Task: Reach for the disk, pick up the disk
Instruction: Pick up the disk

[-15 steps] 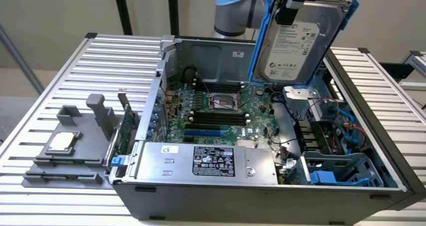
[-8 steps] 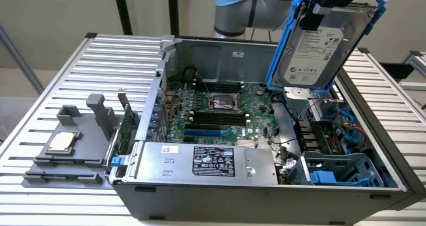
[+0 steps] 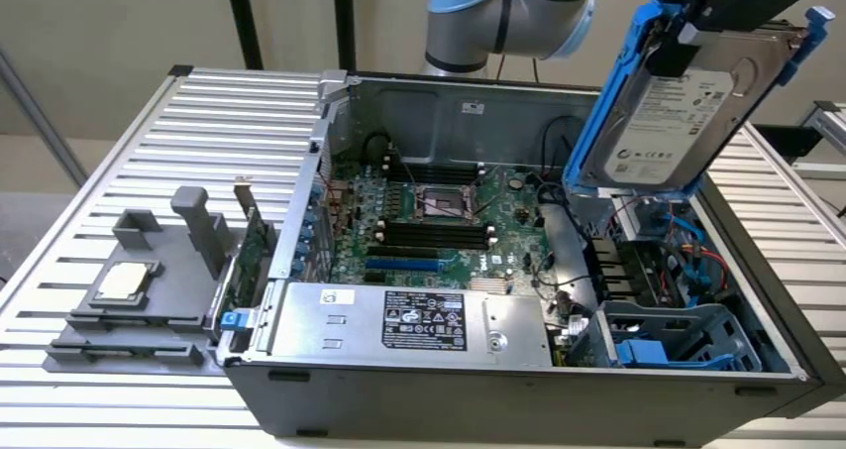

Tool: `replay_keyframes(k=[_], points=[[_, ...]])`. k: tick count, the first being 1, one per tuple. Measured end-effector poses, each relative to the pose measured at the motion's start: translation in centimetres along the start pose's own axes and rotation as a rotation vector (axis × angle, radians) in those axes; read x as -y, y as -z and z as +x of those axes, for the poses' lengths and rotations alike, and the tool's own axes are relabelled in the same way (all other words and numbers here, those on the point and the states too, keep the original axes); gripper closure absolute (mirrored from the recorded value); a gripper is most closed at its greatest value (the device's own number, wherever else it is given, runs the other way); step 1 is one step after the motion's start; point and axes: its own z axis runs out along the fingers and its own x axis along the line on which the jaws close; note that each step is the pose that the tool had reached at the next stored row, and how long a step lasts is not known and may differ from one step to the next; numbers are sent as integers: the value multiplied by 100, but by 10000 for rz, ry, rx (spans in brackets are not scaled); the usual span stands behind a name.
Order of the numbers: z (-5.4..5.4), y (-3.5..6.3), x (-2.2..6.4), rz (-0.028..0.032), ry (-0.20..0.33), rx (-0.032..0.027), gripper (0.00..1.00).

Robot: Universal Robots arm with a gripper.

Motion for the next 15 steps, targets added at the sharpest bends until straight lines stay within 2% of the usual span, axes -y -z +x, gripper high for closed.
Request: replay_keyframes(k=[10, 15], points=[[319, 30, 156, -14, -1, -1, 67], [493, 44, 196, -15, -1, -1, 67]])
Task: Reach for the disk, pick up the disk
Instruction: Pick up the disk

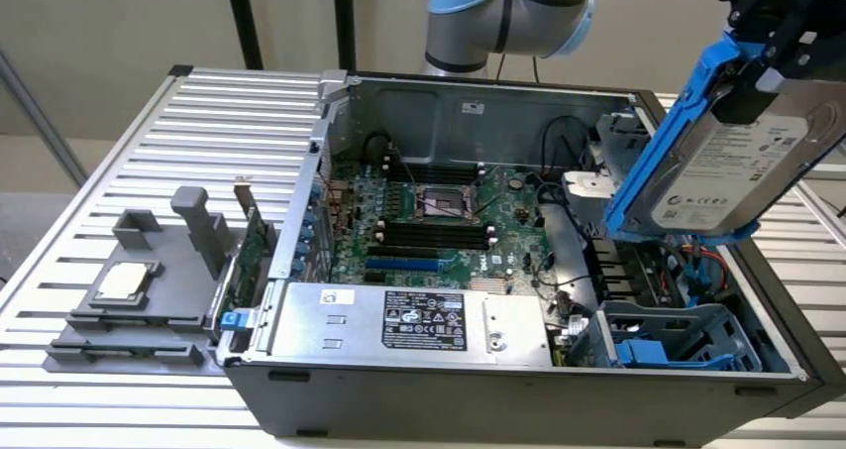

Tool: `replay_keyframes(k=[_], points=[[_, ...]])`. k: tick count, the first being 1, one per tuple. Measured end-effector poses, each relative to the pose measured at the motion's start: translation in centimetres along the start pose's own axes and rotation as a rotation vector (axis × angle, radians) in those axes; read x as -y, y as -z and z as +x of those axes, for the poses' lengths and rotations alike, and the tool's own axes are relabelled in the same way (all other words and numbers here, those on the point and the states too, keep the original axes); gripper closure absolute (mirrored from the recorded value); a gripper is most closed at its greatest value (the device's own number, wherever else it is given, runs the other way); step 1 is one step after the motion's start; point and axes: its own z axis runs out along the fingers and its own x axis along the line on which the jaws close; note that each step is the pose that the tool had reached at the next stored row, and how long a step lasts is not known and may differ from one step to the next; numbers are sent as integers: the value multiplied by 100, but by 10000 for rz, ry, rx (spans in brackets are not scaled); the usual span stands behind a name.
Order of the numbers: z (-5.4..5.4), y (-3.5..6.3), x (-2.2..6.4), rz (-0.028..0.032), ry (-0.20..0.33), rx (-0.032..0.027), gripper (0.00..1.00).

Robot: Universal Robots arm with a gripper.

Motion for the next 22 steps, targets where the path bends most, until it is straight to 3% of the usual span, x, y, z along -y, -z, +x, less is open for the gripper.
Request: replay_keyframes(k=[8, 12, 16, 22], points=[[307, 14, 52, 0, 0, 0, 67], [455, -25, 74, 0, 0, 2, 67], [488, -80, 88, 0, -1, 1, 67], [489, -86, 97, -1, 0, 1, 67]])
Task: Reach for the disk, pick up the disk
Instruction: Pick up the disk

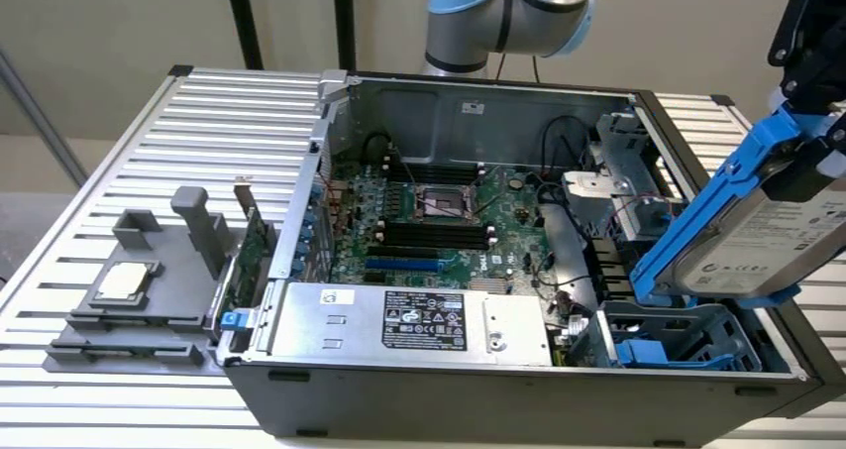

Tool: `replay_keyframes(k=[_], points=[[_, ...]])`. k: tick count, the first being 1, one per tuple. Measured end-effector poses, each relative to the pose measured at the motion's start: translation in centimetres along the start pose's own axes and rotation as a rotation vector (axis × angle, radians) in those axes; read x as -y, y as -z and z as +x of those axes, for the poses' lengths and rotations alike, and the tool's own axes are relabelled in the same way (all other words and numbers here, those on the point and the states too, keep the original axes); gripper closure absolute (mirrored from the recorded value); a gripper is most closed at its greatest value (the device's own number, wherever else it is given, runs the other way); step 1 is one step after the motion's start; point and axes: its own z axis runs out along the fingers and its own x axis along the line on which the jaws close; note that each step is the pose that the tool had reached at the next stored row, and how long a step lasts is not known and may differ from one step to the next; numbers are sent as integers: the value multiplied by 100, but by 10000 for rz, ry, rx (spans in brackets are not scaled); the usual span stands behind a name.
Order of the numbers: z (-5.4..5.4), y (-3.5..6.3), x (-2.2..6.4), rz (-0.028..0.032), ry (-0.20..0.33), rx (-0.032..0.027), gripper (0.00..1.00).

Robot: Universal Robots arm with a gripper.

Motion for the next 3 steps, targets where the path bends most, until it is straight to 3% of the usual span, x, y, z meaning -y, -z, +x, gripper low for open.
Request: replay_keyframes(k=[3], points=[[0, 0, 0, 0, 0, 0, 67]])
